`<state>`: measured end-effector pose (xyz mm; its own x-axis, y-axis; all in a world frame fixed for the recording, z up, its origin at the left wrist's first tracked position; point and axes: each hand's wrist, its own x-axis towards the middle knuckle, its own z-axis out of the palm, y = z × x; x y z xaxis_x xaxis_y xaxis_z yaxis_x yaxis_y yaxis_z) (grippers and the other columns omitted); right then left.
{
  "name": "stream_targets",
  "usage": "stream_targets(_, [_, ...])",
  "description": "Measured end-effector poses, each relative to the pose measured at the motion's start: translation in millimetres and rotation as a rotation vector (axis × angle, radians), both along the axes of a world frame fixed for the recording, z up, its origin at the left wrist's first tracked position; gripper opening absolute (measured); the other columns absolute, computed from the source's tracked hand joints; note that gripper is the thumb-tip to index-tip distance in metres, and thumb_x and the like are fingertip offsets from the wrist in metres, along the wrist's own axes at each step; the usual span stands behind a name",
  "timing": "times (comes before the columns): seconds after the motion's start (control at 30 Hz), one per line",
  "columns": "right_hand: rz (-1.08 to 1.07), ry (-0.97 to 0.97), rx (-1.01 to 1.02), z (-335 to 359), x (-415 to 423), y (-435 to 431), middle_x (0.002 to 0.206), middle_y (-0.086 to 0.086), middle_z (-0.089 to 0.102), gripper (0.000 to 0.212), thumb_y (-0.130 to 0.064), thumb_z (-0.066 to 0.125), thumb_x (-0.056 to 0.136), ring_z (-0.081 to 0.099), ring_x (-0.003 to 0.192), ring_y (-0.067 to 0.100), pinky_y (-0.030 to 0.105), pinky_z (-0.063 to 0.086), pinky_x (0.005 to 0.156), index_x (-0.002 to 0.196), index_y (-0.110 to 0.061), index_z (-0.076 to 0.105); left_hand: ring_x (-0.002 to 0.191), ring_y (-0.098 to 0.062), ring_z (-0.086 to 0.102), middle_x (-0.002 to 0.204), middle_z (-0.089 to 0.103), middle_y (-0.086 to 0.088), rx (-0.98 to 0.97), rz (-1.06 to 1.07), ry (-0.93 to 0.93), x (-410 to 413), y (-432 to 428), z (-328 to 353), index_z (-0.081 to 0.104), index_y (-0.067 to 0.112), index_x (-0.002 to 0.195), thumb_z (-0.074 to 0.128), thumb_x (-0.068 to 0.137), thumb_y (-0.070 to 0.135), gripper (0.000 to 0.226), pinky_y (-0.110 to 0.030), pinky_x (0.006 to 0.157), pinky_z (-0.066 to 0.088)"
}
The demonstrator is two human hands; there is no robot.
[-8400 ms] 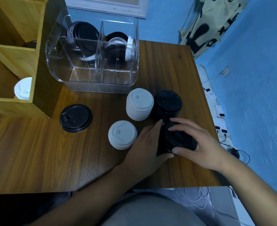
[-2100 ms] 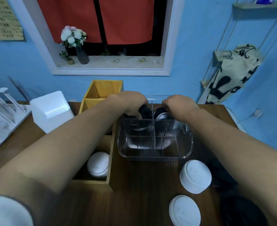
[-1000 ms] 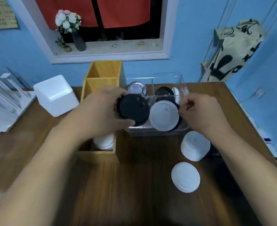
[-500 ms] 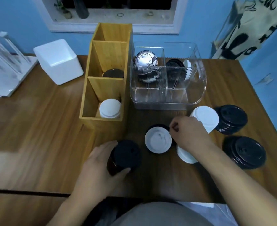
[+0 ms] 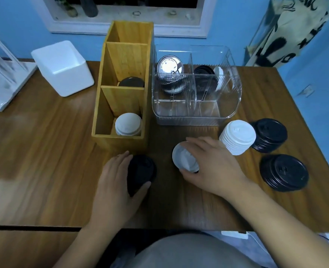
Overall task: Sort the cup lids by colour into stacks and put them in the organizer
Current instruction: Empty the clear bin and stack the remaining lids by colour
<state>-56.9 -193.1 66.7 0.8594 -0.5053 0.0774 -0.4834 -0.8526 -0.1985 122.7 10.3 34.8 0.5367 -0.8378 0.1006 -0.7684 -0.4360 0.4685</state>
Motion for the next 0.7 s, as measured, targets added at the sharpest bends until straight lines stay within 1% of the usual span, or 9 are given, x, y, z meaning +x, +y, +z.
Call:
stream_targets(0.1, [-0.062,-0.146,0.142,12.7,-15.5,5.8,0.144,-0.005,0.056,0.071,-0.053,0.068,0.079,0.052,0.127,0.014,0.030,0.047,0.101,0.143,-0.025,0.052,0.141,-0.018,0.039,0.148,0.050,0.003,-0.040,-0.050,-0.031,-6.8,-6.5,4.0,0.053,0.015,0.143,0.070,0.084,0.055,0.074,-0.034,0.118,0.028])
stream_targets(0.2, [-0.187,-0.333,0.413,12.1,-51.8,18.2,0.128,-0.018,0.064,0.058,-0.046,0.060,0.082,0.058,0.116,0.001,0.015,0.043,0.096,0.137,-0.029,0.057,0.142,-0.017,0.038,0.147,0.050,0.004,-0.149,-0.179,-0.032,-22.3,-15.1,4.6,0.056,0.015,0.140,0.065,0.092,0.053,0.063,-0.027,0.121,0.025])
stream_targets(0.23, [-0.256,-0.409,0.560,11.4,-63.7,24.0,0.121,-0.018,0.067,0.048,-0.041,0.055,0.085,0.061,0.113,0.003,0.016,0.046,0.095,0.131,-0.028,0.061,0.142,-0.016,0.038,0.146,0.051,0.004,-0.167,-0.238,-0.033,-29.2,-19.1,3.2,0.057,0.015,0.139,0.063,0.092,0.052,0.061,-0.026,0.121,0.025])
stream_targets(0.3, [-0.481,-0.613,0.911,5.2,-84.3,34.0,0.107,-0.004,0.076,0.033,-0.023,0.046,0.095,0.068,0.107,0.019,0.031,0.052,0.093,0.116,-0.020,0.071,0.142,-0.016,0.039,0.145,0.052,0.003,-0.189,-0.362,-0.037,-43.6,-29.2,-1.9,0.058,0.016,0.137,0.064,0.092,0.049,0.057,-0.033,0.119,0.033])
stream_targets(0.37, [-0.880,-0.785,1.293,2.4,-95.9,43.4,0.091,0.019,0.076,0.035,-0.018,0.037,0.101,0.070,0.093,0.043,0.046,0.058,0.078,0.108,-0.007,0.070,0.141,-0.018,0.041,0.144,0.054,0.001,-0.218,-0.465,-0.048,-56.7,-41.6,-6.9,0.061,0.014,0.135,0.068,0.092,0.043,0.052,-0.040,0.116,0.038])
stream_targets(0.4, [-0.997,-0.807,1.408,2.1,-100.5,48.8,0.089,0.027,0.074,0.040,-0.024,0.034,0.104,0.070,0.087,0.048,0.046,0.060,0.067,0.110,-0.001,0.067,0.140,-0.020,0.043,0.142,0.056,-0.001,-0.237,-0.508,-0.051,-62.3,-48.9,-9.7,0.063,0.012,0.133,0.070,0.092,0.040,0.050,-0.042,0.114,0.039])
stream_targets(0.47, [-1.068,-0.773,1.466,-1.3,-107.4,55.6,0.090,0.033,0.072,0.051,-0.040,0.030,0.108,0.072,0.081,0.049,0.040,0.061,0.053,0.114,-0.001,0.064,0.138,-0.023,0.045,0.141,0.058,-0.004,-0.260,-0.577,-0.070,-72.2,-64.5,-14.8,0.064,0.010,0.131,0.072,0.090,0.036,0.049,-0.043,0.113,0.039])
stream_targets(0.57, [-1.121,-0.719,1.394,-5.4,-114.8,58.7,0.087,0.026,0.074,0.055,-0.053,0.025,0.106,0.074,0.077,0.044,0.045,0.062,0.056,0.110,-0.012,0.062,0.140,-0.026,0.044,0.144,0.056,-0.006,-0.223,-0.636,-0.131,-81.8,-86.3,-21.2,0.061,0.009,0.134,0.072,0.087,0.039,0.057,-0.049,0.114,0.036])
stream_targets(0.7, [-1.033,-0.688,1.177,-7.4,-126.1,61.5,0.083,0.012,0.077,0.043,-0.044,0.027,0.108,0.074,0.072,0.039,0.046,0.062,0.060,0.123,-0.022,0.060,0.148,-0.027,0.033,0.152,0.048,-0.006,-0.111,-0.659,-0.196,-83.0,-111.2,-23.3,0.049,0.010,0.145,0.069,0.083,0.057,0.080,-0.050,0.123,0.021])
